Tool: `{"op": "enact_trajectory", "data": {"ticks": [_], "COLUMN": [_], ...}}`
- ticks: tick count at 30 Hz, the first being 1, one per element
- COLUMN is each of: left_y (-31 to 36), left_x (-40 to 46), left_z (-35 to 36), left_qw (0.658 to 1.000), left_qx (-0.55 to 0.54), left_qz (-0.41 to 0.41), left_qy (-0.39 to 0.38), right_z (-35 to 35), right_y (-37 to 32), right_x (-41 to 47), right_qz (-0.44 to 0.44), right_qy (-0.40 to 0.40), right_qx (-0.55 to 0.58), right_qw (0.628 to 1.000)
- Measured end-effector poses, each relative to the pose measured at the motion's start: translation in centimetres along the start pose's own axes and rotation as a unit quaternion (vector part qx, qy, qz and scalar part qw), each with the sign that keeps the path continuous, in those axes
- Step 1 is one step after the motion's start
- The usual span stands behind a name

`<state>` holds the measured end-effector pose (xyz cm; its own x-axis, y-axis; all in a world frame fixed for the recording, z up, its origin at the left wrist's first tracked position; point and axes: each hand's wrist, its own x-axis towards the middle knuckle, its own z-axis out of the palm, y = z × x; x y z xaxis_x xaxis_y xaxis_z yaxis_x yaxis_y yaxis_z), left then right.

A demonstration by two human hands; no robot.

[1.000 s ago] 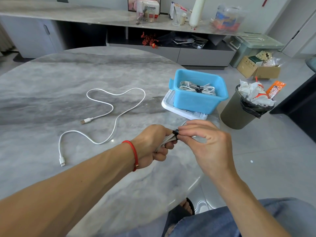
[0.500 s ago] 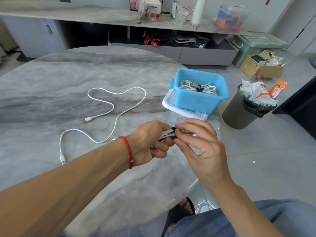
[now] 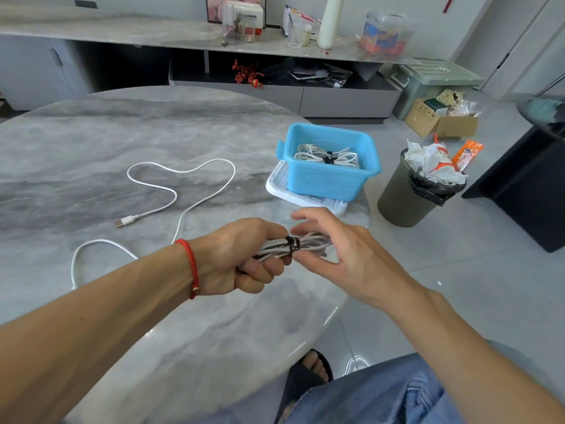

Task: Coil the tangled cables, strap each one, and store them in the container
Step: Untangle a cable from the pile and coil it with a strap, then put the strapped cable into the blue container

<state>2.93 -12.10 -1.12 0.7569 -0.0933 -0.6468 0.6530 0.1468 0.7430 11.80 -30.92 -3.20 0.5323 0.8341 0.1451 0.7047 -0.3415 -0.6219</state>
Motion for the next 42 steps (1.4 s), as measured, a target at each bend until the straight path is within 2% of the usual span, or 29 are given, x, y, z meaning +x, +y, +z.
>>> {"op": "enact_trajectory", "data": {"ticks": [2, 5, 8, 11, 13, 15, 19, 22, 24, 26, 29, 32, 35, 39, 42], "left_y": [0.6, 2.8, 6.2, 10.3, 12.9, 14.8, 17.9, 18.5, 18.1, 17.8, 17.7, 18.4, 19.0, 18.9, 18.9], "left_x": [0.0, 0.9, 2.9, 6.0, 7.8, 9.2, 13.2, 16.4, 18.0, 19.1, 19.5, 19.6, 20.3, 21.2, 20.2], "left_z": [-0.3, -0.4, -0.2, 0.0, -0.5, -1.3, -2.8, -3.8, -4.6, -5.3, -5.7, -5.4, -4.9, -4.1, -4.2], "left_qw": [0.999, 0.997, 0.998, 0.97, 0.934, 0.881, 0.744, 0.675, 0.645, 0.643, 0.642, 0.633, 0.643, 0.608, 0.586], "left_qx": [-0.024, -0.052, 0.013, 0.148, 0.239, 0.333, 0.489, 0.561, 0.606, 0.608, 0.578, 0.594, 0.616, 0.676, 0.69], "left_qz": [-0.01, 0.002, 0.065, 0.157, 0.21, 0.266, 0.36, 0.368, 0.342, 0.338, 0.377, 0.37, 0.324, 0.27, 0.295], "left_qy": [-0.035, -0.055, 0.004, 0.108, 0.164, 0.205, 0.28, 0.306, 0.315, 0.32, 0.334, 0.332, 0.319, 0.318, 0.307], "right_z": [-0.9, -2.6, -4.5, -6.7, -8.0, -9.0, -9.9, -9.6, -9.4, -9.3, -9.4, -9.9, -9.3, -8.1, -8.5], "right_y": [0.2, 0.9, 2.6, 5.1, 6.8, 8.3, 11.6, 13.1, 13.9, 15.0, 15.3, 14.9, 14.1, 12.7, 11.6], "right_x": [0.6, 2.3, 5.1, 8.1, 10.0, 11.6, 15.0, 16.8, 16.9, 16.8, 16.6, 16.9, 16.7, 17.1, 17.2], "right_qz": [-0.068, -0.129, -0.082, -0.039, -0.036, -0.015, 0.032, 0.058, 0.075, 0.057, 0.049, 0.08, 0.136, 0.21, 0.2], "right_qy": [0.003, 0.069, 0.099, 0.125, 0.153, 0.193, 0.237, 0.224, 0.207, 0.205, 0.18, 0.155, 0.09, 0.023, 0.02], "right_qx": [-0.055, -0.057, 0.011, 0.059, 0.026, -0.003, -0.035, -0.154, -0.205, -0.21, -0.215, -0.266, -0.317, -0.341, -0.355], "right_qw": [0.996, 0.988, 0.992, 0.99, 0.987, 0.981, 0.97, 0.961, 0.954, 0.954, 0.959, 0.948, 0.934, 0.916, 0.913]}}
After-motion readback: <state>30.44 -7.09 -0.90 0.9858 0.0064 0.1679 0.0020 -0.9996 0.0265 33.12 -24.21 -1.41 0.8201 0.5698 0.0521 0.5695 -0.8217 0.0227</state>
